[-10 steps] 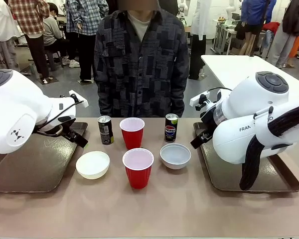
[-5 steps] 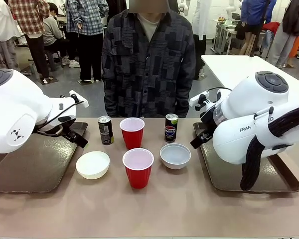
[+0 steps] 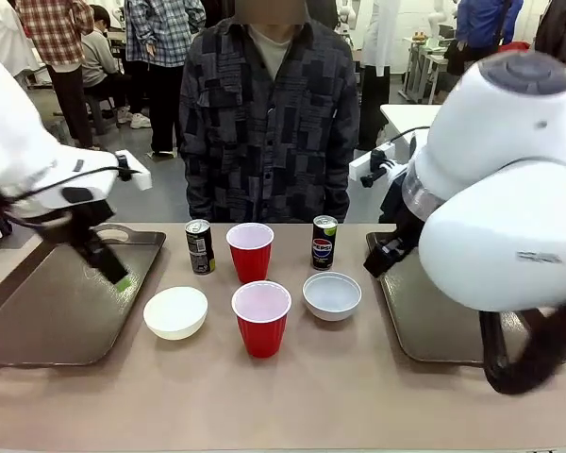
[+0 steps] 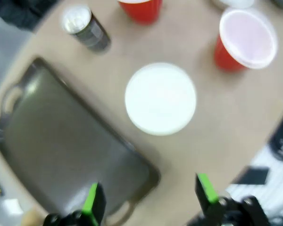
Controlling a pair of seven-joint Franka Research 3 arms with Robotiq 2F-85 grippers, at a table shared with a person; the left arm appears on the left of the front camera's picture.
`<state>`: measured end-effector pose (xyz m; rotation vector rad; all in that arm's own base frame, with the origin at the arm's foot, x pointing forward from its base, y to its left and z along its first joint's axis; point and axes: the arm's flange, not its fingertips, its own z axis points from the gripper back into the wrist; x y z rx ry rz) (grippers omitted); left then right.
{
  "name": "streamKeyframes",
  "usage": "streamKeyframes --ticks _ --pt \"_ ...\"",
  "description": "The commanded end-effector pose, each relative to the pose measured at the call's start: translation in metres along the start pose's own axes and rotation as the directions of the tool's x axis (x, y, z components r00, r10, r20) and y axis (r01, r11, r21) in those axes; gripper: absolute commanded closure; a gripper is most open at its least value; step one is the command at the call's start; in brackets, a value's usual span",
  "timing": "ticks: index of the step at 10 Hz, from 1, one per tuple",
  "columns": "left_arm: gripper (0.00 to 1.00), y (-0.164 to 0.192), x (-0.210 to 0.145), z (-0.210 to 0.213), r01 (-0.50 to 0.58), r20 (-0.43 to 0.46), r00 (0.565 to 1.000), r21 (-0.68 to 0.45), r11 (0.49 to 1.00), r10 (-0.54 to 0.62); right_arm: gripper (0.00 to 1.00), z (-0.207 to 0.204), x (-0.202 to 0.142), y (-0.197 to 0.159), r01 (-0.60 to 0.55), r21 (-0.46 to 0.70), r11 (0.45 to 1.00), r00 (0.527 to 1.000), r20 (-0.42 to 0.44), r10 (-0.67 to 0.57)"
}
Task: Prepare tableware on both trays.
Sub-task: Pick up a Picnic Bowl from the table and place it on a Handle tray.
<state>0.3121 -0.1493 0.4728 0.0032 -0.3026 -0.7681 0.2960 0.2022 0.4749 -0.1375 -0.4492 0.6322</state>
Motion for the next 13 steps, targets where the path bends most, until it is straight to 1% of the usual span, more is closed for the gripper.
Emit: streamKeyframes --ticks 1,2,3,4,5,6,7,8,9,10,11,12,13 --pt "0.00 -0.013 -0.061 0.011 -0.016 -0.049 0.999 0.091 0.996 0.020 0.00 0.016 -0.121 0.025 0.085 0.028 0.996 0.996 -0.039 -0.084" --pt "0.00 -0.016 -0.063 0.014 -0.022 -0.014 1.000 0.168 0.986 0.025 0.00 0.000 0.000 0.000 0.000 0.000 1.000 1.000 0.000 0.000" --pt "0.00 -0.002 -0.015 0.020 -0.001 -0.040 0.999 0.021 1.000 0.002 0.00 0.000 0.000 0.000 0.000 0.000 1.000 1.000 0.000 0.000" --pt "0.00 -0.002 -0.015 0.020 -0.001 -0.040 0.999 0.021 1.000 0.002 0.00 0.000 0.000 0.000 0.000 0.000 1.000 1.000 0.000 0.000" --pt "0.00 -0.002 -0.025 0.039 -0.007 -0.039 0.999 0.074 0.997 0.010 0.00 0.029 -0.015 0.009 0.025 -0.004 1.000 0.999 -0.027 -0.025" --pt "0.00 0.017 -0.016 0.034 -0.064 0.029 0.997 -0.140 0.988 0.068 0.00 0.026 -0.010 -0.007 0.080 0.153 0.985 0.997 0.005 -0.081" --pt "0.00 0.028 -0.016 0.040 -0.100 0.066 0.991 -0.255 0.962 0.120 0.00 0.039 -0.023 -0.030 0.132 0.298 0.945 0.987 0.044 -0.151" --pt "0.00 0.039 -0.023 0.049 -0.174 0.103 0.967 -0.393 0.903 0.231 0.00 0.057 -0.046 -0.061 0.224 0.454 0.863 0.943 0.122 -0.309" --pt "0.00 0.069 -0.037 0.052 -0.283 0.142 0.889 -0.578 0.765 0.436 0.00 0.071 -0.083 -0.089 0.279 0.577 0.767 0.870 0.186 -0.456" --pt "0.00 0.085 -0.056 0.054 -0.345 0.135 0.819 -0.662 0.665 0.558 0.00 0.079 -0.116 -0.107 0.312 0.664 0.680 0.795 0.210 -0.569" --pt "0.00 0.102 -0.079 0.052 -0.421 0.113 0.741 -0.690 0.589 0.662 0.00 0.081 -0.151 -0.124 0.361 0.718 0.596 0.703 0.210 -0.679" --pt "0.00 0.114 -0.102 0.053 -0.491 0.092 0.675 -0.685 0.538 0.732 0.00 0.077 -0.183 -0.135 0.387 0.760 0.522 0.662 0.165 -0.731" --pt "0.00 0.121 -0.115 0.056 -0.540 0.066 0.652 -0.659 0.523 0.756 0.00 0.070 -0.199 -0.138 0.426 0.758 0.493 0.658 0.115 -0.745"
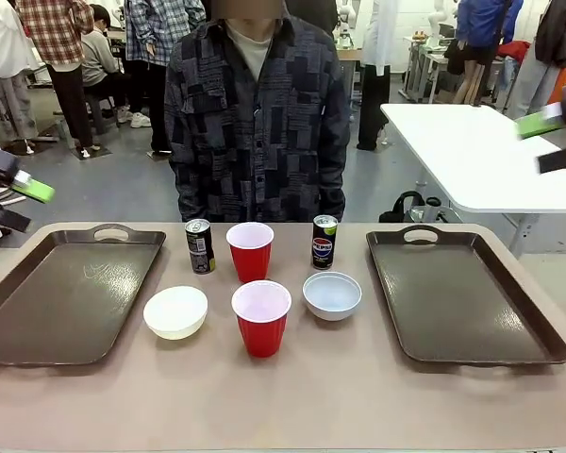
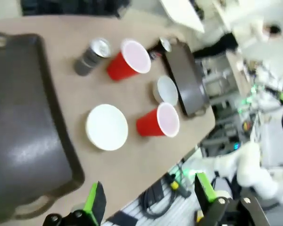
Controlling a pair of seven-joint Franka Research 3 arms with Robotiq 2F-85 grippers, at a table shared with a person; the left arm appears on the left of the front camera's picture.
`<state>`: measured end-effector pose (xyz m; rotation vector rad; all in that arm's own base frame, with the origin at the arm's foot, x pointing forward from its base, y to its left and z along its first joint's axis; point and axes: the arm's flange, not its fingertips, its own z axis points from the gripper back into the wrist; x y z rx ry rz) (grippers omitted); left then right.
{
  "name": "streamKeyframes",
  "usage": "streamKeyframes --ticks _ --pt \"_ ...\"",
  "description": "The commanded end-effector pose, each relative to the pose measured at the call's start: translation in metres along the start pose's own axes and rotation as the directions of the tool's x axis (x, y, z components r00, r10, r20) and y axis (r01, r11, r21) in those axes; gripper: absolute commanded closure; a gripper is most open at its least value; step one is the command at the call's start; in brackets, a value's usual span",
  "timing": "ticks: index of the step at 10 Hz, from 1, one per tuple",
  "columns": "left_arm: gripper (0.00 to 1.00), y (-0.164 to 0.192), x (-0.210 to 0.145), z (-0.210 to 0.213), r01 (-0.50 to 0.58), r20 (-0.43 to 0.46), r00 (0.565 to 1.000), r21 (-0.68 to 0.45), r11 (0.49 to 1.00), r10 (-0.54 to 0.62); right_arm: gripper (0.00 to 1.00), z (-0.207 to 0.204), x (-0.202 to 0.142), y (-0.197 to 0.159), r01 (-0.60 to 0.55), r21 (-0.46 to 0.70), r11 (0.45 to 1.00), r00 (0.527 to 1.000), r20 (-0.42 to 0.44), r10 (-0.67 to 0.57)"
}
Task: Prepare tableware on both trays.
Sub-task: Pick up a Picnic Bowl from the table and place it on a Handle tray.
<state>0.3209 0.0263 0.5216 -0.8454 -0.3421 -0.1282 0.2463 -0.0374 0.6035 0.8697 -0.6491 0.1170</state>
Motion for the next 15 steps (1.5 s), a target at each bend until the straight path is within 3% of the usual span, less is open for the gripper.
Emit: streamKeyframes --ticks 1,3,5,10,12,13,14,15 --pt "0.00 0.012 -0.029 0.001 -0.111 0.068 0.992 0.073 0.991 0.106 0.00 -0.029 -0.107 -0.054 0.091 -0.048 0.995 0.995 -0.028 -0.092" --pt "0.00 0.030 -0.037 0.011 -0.148 0.142 0.981 0.099 0.984 0.133 0.00 -0.058 -0.127 -0.071 0.143 -0.104 0.984 0.983 -0.104 -0.153" --pt "0.00 0.041 -0.046 0.004 -0.178 0.139 0.977 0.125 0.976 0.160 0.00 -0.092 -0.145 -0.092 0.188 -0.107 0.976 0.954 -0.217 -0.207" --pt "0.00 0.078 -0.053 -0.017 -0.248 0.093 0.967 0.147 0.958 0.236 0.00 -0.114 -0.151 -0.120 0.268 -0.108 0.957 0.926 -0.246 -0.287" --pt "0.00 0.078 -0.057 -0.016 -0.214 0.079 0.976 0.181 0.960 0.203 0.00 -0.121 -0.152 -0.127 0.266 -0.110 0.958 0.925 -0.252 -0.286" --pt "0.00 0.067 -0.061 -0.014 -0.152 0.070 0.988 0.196 0.969 0.141 0.00 -0.073 -0.023 -0.125 0.281 -0.123 0.952 0.908 -0.287 -0.305" --pt "0.00 0.078 0.001 0.012 -0.248 0.067 0.968 0.148 0.957 0.240 0.00 -0.073 -0.023 -0.125 0.281 -0.123 0.952 0.908 -0.287 -0.305" --pt "0.00 0.078 0.001 0.012 -0.248 0.067 0.968 0.148 0.957 0.240 0.00 -0.073 -0.023 -0.125 0.281 -0.123 0.952 0.908 -0.287 -0.305"
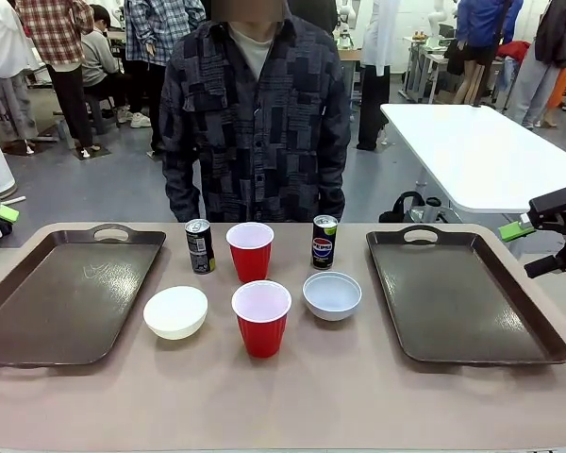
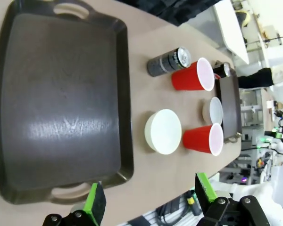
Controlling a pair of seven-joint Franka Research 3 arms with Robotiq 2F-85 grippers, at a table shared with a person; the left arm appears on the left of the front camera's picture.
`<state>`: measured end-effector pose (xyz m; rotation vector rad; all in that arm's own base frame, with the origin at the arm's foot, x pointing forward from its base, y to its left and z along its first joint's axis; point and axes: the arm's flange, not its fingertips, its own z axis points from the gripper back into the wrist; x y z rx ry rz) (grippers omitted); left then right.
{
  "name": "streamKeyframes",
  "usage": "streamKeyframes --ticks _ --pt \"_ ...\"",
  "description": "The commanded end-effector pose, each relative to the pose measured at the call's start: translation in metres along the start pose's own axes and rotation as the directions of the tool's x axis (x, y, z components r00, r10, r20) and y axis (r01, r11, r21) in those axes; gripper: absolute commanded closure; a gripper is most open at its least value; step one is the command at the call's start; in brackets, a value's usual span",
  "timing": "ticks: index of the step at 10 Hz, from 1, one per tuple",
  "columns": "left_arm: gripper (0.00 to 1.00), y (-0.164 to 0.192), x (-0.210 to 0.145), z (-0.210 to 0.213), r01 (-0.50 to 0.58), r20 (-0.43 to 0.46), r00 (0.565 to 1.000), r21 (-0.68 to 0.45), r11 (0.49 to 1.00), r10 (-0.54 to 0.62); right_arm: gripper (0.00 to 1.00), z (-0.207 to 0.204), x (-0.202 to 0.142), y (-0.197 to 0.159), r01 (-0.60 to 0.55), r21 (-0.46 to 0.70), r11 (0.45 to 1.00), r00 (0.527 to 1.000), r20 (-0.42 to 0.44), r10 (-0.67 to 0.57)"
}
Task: Prepare tableware on both trays.
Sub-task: Pick up a Picnic Bowl from the table and place it on a Handle tray.
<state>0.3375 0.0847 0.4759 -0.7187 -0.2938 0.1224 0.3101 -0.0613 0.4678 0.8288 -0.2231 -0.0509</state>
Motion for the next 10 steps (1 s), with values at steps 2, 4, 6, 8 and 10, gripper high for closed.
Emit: streamKeyframes --ticks 2,4,6,8,10 --pt "0.00 0.0027 0.0002 -0.0005 -0.027 0.002 1.000 -0.008 1.000 0.027 0.00 0.0034 -0.0026 0.0039 -0.003 0.014 1.000 1.000 0.003 0.003" --pt "0.00 0.0027 0.0002 -0.0005 -0.027 0.002 1.000 -0.008 1.000 0.027 0.00 0.0034 -0.0026 0.0039 -0.003 0.014 1.000 1.000 0.003 0.003" --pt "0.00 0.0027 0.0002 -0.0005 -0.027 0.002 1.000 -0.008 1.000 0.027 0.00 0.0034 -0.0026 0.0039 -0.003 0.014 1.000 1.000 0.003 0.003" --pt "0.00 0.0027 0.0002 -0.0005 -0.027 0.002 1.000 -0.008 1.000 0.027 0.00 0.0034 -0.0026 0.0039 -0.003 0.014 1.000 1.000 0.003 0.003" --pt "0.00 0.0027 0.0002 -0.0005 -0.027 0.002 1.000 -0.008 1.000 0.027 0.00 0.0031 -0.0023 0.0020 -0.002 -0.002 1.000 1.000 0.001 0.002"
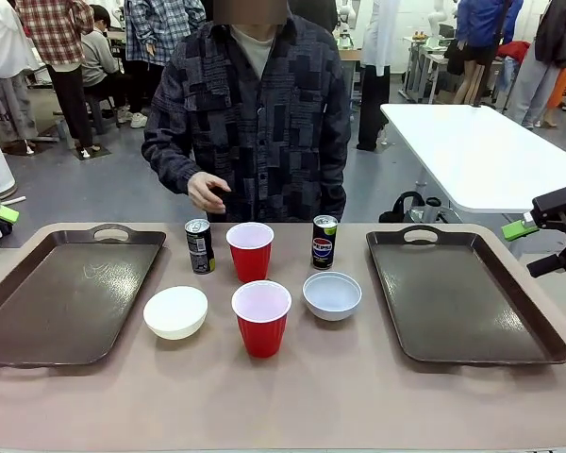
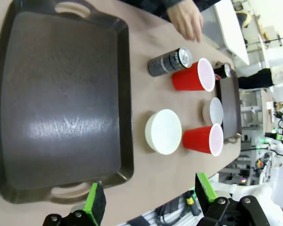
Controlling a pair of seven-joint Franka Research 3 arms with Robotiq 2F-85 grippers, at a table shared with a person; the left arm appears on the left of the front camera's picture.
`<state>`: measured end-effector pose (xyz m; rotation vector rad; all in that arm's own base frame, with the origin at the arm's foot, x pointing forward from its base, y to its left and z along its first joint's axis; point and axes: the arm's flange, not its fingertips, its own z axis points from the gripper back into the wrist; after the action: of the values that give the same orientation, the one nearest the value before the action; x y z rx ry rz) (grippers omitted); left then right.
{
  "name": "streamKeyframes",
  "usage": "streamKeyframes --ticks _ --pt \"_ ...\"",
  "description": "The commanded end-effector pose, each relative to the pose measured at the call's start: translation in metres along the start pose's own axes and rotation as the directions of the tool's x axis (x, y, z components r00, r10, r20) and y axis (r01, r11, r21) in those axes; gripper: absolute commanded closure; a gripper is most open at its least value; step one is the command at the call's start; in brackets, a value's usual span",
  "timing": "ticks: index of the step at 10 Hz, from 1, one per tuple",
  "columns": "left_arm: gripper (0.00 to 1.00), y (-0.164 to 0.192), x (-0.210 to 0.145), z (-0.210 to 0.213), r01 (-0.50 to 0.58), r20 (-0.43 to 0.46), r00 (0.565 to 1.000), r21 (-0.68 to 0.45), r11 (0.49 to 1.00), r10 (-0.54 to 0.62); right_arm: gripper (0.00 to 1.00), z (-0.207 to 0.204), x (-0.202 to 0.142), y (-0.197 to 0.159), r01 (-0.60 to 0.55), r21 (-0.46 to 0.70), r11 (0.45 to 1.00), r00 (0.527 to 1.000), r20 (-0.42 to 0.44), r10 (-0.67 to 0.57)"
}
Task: Prepare tableware on both trays.
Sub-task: Pick up a Picnic Bowl from the table and place it on a Handle tray.
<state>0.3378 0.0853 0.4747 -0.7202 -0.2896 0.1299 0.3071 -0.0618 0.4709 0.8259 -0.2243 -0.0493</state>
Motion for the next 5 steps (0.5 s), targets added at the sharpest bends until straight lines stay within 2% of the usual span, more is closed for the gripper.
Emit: streamKeyframes --ticks 1,3,5 --pt "0.00 0.001 0.000 0.000 -0.019 0.003 1.000 -0.008 1.000 0.019 0.00 -0.003 0.017 0.023 -0.026 -0.105 0.994 0.999 -0.035 0.022" --pt "0.00 0.001 0.000 0.000 -0.019 0.003 1.000 -0.008 1.000 0.019 0.00 -0.019 0.069 0.067 -0.011 -0.303 0.953 0.996 -0.085 -0.015" --pt "0.00 0.001 0.000 0.000 -0.019 0.003 1.000 -0.008 1.000 0.019 0.00 -0.052 0.117 0.100 0.003 -0.437 0.900 0.986 -0.149 -0.076"
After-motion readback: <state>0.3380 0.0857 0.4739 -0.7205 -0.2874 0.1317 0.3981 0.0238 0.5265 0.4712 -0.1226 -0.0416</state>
